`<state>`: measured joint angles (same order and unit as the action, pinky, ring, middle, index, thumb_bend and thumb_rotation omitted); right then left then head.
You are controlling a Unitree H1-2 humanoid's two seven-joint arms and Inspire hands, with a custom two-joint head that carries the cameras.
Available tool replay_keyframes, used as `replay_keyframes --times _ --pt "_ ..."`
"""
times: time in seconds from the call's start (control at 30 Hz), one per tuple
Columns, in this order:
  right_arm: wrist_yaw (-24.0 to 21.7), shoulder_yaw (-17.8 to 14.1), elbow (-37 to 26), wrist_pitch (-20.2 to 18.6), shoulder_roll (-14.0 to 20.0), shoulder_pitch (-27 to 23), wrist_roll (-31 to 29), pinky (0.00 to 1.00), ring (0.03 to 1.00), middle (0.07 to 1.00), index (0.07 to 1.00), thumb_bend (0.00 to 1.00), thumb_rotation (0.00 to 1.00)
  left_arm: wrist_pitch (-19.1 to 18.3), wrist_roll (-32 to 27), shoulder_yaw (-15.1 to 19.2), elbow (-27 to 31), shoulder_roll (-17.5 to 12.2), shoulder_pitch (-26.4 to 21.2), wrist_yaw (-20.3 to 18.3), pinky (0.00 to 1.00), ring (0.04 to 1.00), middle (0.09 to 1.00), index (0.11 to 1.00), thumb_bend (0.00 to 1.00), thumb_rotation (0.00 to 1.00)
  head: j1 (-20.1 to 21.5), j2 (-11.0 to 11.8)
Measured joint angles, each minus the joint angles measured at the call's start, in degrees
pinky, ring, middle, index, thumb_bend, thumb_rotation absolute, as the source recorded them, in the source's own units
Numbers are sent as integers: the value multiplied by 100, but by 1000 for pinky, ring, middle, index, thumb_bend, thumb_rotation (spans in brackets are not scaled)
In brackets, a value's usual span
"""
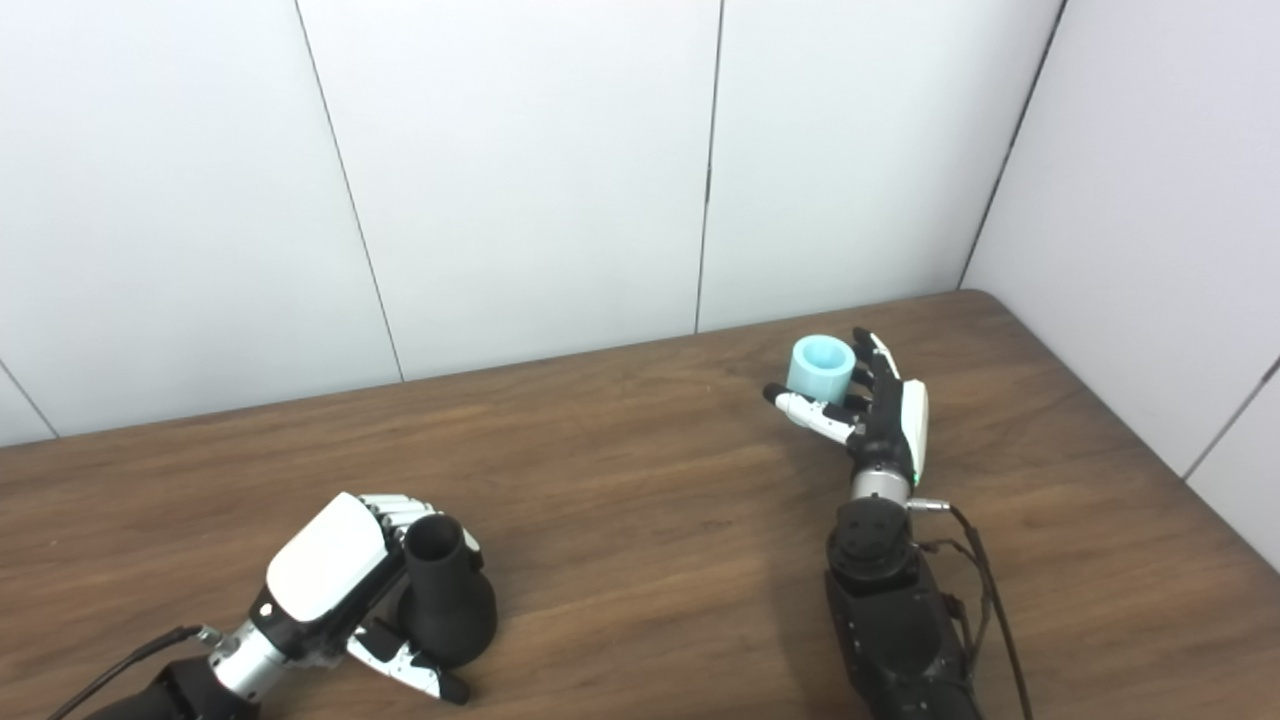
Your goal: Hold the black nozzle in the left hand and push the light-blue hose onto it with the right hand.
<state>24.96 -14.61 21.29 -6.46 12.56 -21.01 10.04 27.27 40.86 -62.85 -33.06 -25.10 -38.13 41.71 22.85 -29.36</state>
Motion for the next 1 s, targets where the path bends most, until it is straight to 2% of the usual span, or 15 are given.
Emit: replay_keyframes --times 0.03,0.1,0.13,0.17,0.23,0.33,0.4,0.47,0.87,1.0 --pt "17 6 7 -2 0 -2 24 651 726 739 736 879 147 0 0 1 0 0 0 -1 428 491 495 473 522 0 0 0" --pt "77 22 46 -17 6 -26 103 462 559 600 643 826 92 0 0 2 1 0 0 -7 428 490 496 473 522 0 0 0" --pt "114 30 63 -43 16 -49 149 444 527 564 568 676 110 0 0 2 2 0 0 -9 427 489 496 473 522 0 0 0" --pt "140 31 75 -84 30 -70 189 444 515 546 529 598 119 0 0 2 2 0 0 -9 426 489 496 472 522 0 -9 0" --pt "194 30 115 -117 56 -97 206 451 503 525 495 531 122 0 -1 2 4 0 0 -7 428 489 496 472 522 0 -9 0" --pt "240 40 122 -113 53 -99 220 448 483 499 487 511 119 0 -1 2 5 0 0 -4 426 489 496 472 522 0 -9 -9" --pt "269 49 123 -113 47 -99 229 441 475 476 503 521 24 0 -1 2 5 0 0 -1 429 490 496 472 522 0 0 -9" --pt "303 59 133 -95 44 -98 232 440 471 470 510 523 6 0 -1 2 5 0 -1 -1 427 491 496 472 522 0 0 -9" --pt "299 113 82 -93 43 -60 245 443 484 479 497 525 0 1 -19 0 5 -1 -1 -4 430 495 497 472 522 0 -17 -35" --pt "146 350 -348 -118 48 210 360 418 468 476 502 524 0 1 -28 1 11 -3 -1 -11 430 495 498 469 521 0 -114 -70"
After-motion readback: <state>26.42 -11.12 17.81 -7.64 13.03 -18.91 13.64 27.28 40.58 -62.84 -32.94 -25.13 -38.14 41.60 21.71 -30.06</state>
